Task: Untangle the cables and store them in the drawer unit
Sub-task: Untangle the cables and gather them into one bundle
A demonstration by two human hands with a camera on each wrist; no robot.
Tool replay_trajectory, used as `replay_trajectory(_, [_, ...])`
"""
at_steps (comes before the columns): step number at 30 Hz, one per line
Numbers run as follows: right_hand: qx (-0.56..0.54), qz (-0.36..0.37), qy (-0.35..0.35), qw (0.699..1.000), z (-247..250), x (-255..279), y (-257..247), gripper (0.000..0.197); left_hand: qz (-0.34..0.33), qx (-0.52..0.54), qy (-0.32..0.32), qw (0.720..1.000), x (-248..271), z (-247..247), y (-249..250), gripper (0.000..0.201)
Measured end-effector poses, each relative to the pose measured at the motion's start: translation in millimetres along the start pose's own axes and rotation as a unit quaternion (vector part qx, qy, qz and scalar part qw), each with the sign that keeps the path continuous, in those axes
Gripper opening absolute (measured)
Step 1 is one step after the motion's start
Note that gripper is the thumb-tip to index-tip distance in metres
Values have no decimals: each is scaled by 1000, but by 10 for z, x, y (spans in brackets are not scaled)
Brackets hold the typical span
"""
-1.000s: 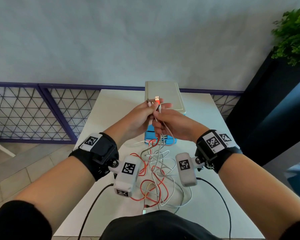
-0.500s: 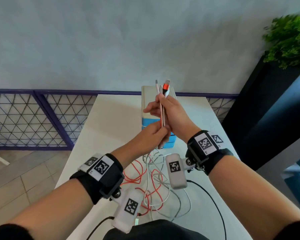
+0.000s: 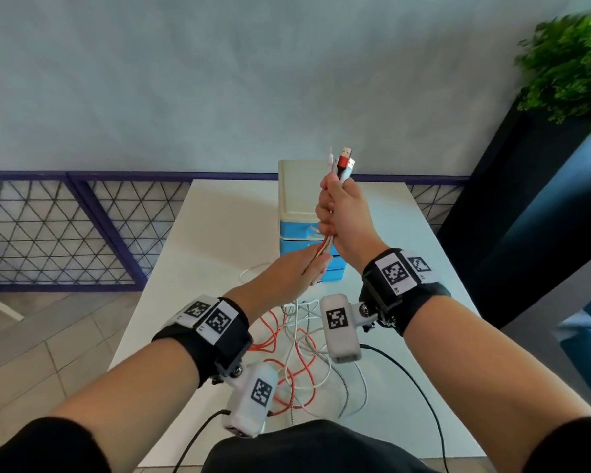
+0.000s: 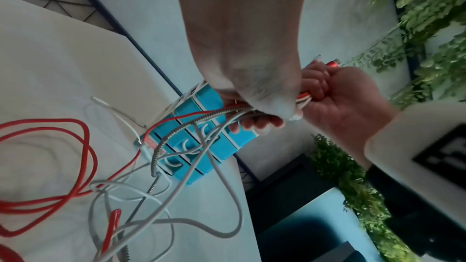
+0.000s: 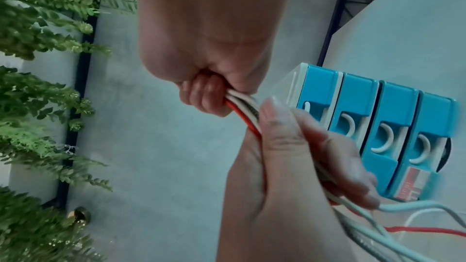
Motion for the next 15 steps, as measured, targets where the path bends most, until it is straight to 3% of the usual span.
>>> replay_trajectory(4, [14,-12,17,1000,61,20,46,22,-2,-77,-30,997,-50,-59,-150,20])
replay_trajectory(7, [-1,-11,16,1000,114,40,-29,22,37,-125,-51,990,11,-92,-446,19])
replay_trajectory(12, [-7,-4,3,1000,99,89,-116,22,63,-202,-32,977,44,-33,-546,21])
replay_trajectory(15, [-14,7,-7,1000,65,102,-219,23,126,-255,-50,957,20,-10,-625,20])
Point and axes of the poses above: each hand's wrist, its own x-axis away from the middle knuckle, its own z-axis out of the back of the hand, y = z × x, the point moved 3 cm from there along -x, towards the middle knuckle, and after that the axes turned 1 degree about -z, right-handed, at the moved point
